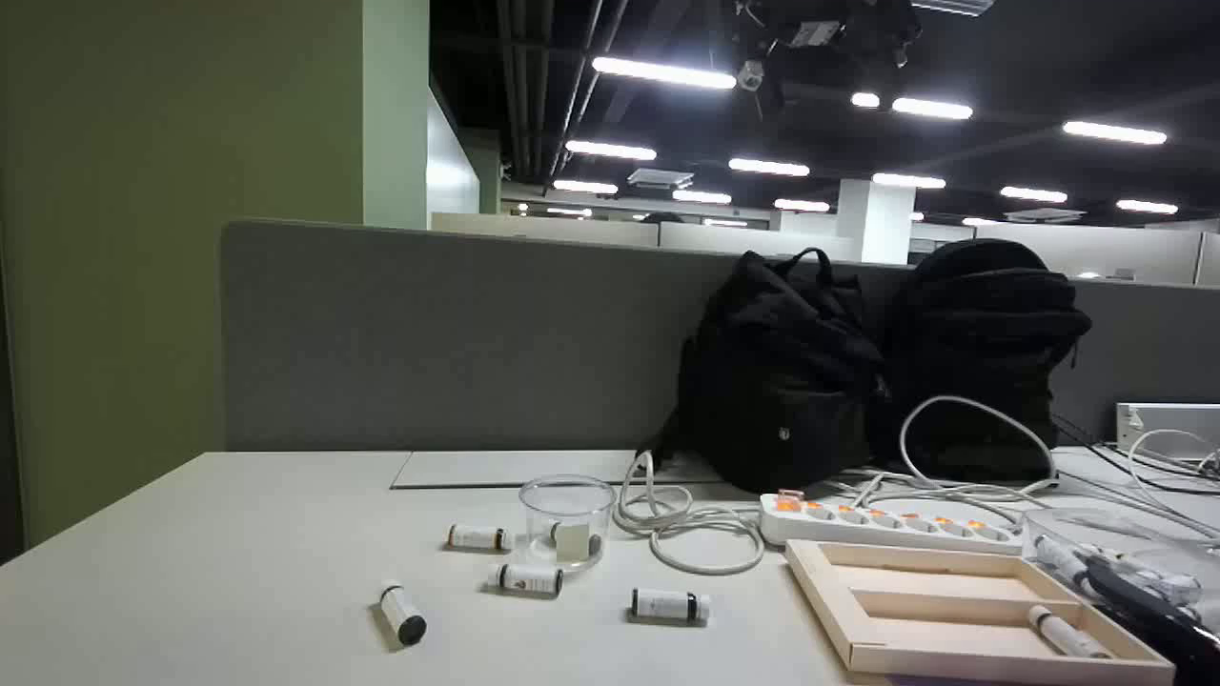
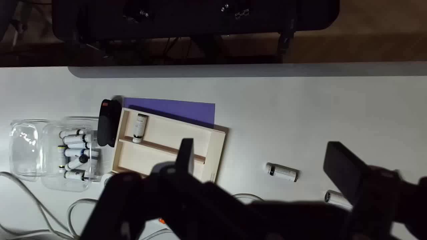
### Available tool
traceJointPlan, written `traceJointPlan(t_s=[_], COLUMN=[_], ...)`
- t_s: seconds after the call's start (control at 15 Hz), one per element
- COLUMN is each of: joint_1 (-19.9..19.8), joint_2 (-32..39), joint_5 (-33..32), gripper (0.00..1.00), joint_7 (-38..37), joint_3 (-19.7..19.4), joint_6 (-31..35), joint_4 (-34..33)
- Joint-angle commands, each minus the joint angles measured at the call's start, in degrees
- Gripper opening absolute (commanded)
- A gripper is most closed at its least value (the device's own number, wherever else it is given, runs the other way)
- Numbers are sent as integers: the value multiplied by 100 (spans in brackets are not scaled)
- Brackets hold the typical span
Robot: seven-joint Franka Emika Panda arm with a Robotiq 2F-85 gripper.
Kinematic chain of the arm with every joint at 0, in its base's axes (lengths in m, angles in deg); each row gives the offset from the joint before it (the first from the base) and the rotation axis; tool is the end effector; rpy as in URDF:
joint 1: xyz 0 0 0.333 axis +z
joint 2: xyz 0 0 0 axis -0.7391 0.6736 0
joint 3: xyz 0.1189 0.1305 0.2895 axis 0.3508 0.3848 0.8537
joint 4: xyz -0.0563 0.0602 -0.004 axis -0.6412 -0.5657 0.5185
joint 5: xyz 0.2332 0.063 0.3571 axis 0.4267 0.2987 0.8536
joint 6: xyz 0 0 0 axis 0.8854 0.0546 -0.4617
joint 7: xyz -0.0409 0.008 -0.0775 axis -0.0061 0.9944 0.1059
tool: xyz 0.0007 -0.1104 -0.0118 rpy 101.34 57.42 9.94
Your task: Turn off the switch of the second slot from the left on the adapter
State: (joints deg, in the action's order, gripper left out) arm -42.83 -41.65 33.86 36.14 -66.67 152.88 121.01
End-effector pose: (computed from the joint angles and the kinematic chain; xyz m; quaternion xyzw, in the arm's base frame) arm 0.4579 0.2031 0.5198 0.9858 -0.0141 -0.1449 0.0838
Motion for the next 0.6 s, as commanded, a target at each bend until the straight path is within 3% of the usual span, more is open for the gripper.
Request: traceJointPlan(t_s=[0.0,0.27,0.53], joint_1=[180,180,93], joint_2=[18,-9,-81], joint_5=[-25,-133,-803], gripper=[100,100,100], joint_7=[-27,61,53], joint_3=[-164,-163,-340], joint_6=[-3,155,1258], joint_4=[-14,16,127])
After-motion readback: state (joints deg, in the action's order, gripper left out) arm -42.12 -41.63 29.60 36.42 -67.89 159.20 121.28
